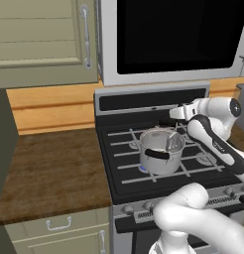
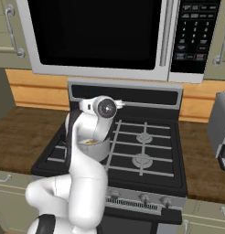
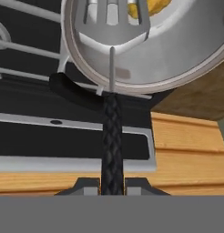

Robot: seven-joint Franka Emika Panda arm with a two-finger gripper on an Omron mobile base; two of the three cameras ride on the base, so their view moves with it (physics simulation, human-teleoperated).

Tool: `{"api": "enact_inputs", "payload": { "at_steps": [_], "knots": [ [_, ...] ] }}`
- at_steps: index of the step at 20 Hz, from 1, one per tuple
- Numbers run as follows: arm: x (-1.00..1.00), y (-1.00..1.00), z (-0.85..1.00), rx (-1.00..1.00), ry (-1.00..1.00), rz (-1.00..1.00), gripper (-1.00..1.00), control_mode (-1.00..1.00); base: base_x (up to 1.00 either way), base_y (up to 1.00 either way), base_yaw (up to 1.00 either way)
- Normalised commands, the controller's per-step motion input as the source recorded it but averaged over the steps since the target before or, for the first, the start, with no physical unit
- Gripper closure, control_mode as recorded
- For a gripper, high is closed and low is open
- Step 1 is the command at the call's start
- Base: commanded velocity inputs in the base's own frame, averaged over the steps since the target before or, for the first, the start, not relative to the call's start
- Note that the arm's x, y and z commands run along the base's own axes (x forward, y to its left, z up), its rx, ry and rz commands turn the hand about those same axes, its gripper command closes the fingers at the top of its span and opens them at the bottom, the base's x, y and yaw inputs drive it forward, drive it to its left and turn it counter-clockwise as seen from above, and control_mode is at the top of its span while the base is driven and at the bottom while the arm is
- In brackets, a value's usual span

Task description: Put the lemon and squash in the pot. Retrieve the spatula and lightly stir the vegetables in the pot.

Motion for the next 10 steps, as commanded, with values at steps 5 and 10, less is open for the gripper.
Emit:
{"api": "enact_inputs", "payload": {
  "at_steps": [5,10],
  "knots": [
    [-0.01,0.27,-0.40,0.00,0.00,0.00,1.00,-1.00,0.00,0.00,0.00],
    [0.00,0.53,-0.58,0.00,0.00,0.00,1.00,-1.00,0.00,0.00,0.00]
  ]
}}
